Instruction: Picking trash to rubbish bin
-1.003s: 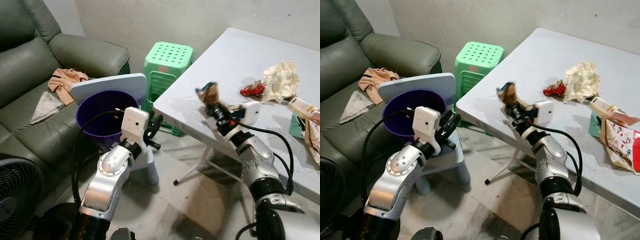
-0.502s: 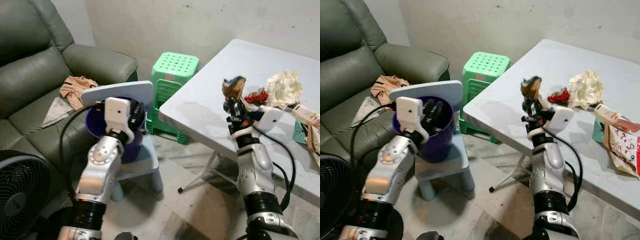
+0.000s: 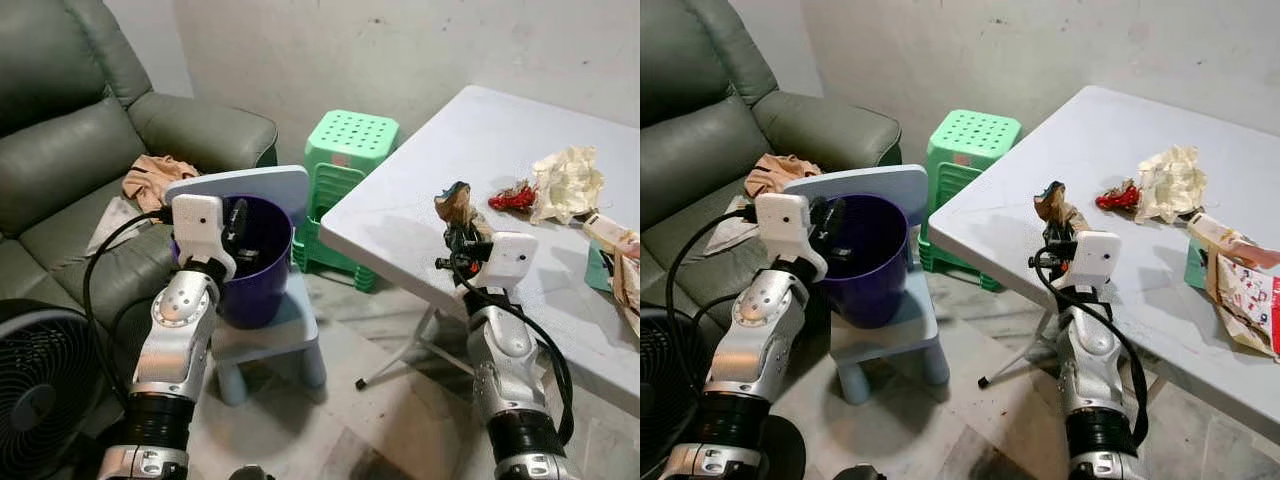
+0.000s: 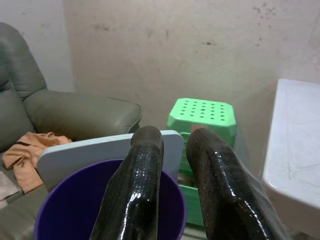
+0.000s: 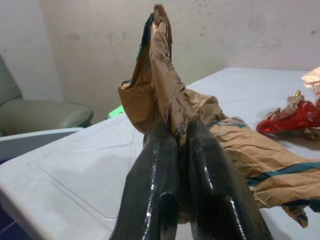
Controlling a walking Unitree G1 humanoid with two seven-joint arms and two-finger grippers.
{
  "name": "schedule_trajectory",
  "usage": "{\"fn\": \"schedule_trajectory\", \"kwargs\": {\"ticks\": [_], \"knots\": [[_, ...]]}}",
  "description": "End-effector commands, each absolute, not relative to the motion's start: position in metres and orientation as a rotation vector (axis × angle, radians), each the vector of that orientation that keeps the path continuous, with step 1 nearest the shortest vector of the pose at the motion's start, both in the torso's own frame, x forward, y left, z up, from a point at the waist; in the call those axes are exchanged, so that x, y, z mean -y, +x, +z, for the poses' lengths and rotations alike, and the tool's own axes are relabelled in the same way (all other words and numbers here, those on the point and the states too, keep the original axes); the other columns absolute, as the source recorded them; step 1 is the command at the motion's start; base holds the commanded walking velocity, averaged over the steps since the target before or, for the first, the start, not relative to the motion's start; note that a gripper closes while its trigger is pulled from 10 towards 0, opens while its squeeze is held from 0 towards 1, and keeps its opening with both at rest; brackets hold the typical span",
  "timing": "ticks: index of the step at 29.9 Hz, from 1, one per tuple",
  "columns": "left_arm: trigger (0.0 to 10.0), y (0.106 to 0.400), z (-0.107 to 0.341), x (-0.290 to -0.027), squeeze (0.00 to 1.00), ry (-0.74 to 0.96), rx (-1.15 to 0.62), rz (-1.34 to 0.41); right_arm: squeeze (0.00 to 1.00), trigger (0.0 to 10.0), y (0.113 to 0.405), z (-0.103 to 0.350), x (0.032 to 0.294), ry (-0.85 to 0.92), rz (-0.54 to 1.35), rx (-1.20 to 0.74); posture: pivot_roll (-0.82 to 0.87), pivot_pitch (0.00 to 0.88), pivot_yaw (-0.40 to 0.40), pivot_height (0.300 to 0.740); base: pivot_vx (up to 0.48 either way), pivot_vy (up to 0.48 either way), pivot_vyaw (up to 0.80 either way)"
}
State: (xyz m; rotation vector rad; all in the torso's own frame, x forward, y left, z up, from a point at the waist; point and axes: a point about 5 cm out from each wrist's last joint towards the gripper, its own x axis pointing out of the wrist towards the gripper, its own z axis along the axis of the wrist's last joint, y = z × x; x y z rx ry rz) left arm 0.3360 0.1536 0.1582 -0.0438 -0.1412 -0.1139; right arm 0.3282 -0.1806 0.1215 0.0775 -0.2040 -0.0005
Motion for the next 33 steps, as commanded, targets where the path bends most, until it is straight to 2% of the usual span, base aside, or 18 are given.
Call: {"fn": "schedule_trajectory", "kwargs": {"ticks": [1, 20, 33], "knots": [[10.0, 0.3356, 0.154, -0.1581, 0.0, -0.052, 0.129, -0.098, 0.0, 10.0, 0.3268, 0.124, 0.1784, 0.065, -0.005, 0.211, 0.14, 0.0, -0.009, 0.715, 0.0, 0.0, 0.0], [10.0, 0.3435, 0.1484, -0.1577, 0.0, -0.04, 0.112, -0.12, 0.0, 10.0, 0.3187, 0.1188, 0.1773, -0.018, -0.027, 0.16, 0.1, 0.0, 0.01, 0.715, 0.0, 0.0, 0.0], [10.0, 0.3432, 0.1461, -0.1549, 0.0, -0.03, 0.098, -0.125, 0.0, 10.0, 0.3211, 0.1165, 0.1747, -0.023, -0.006, 0.132, 0.13, 0.0, -0.003, 0.715, 0.0, 0.0, 0.78]]}}
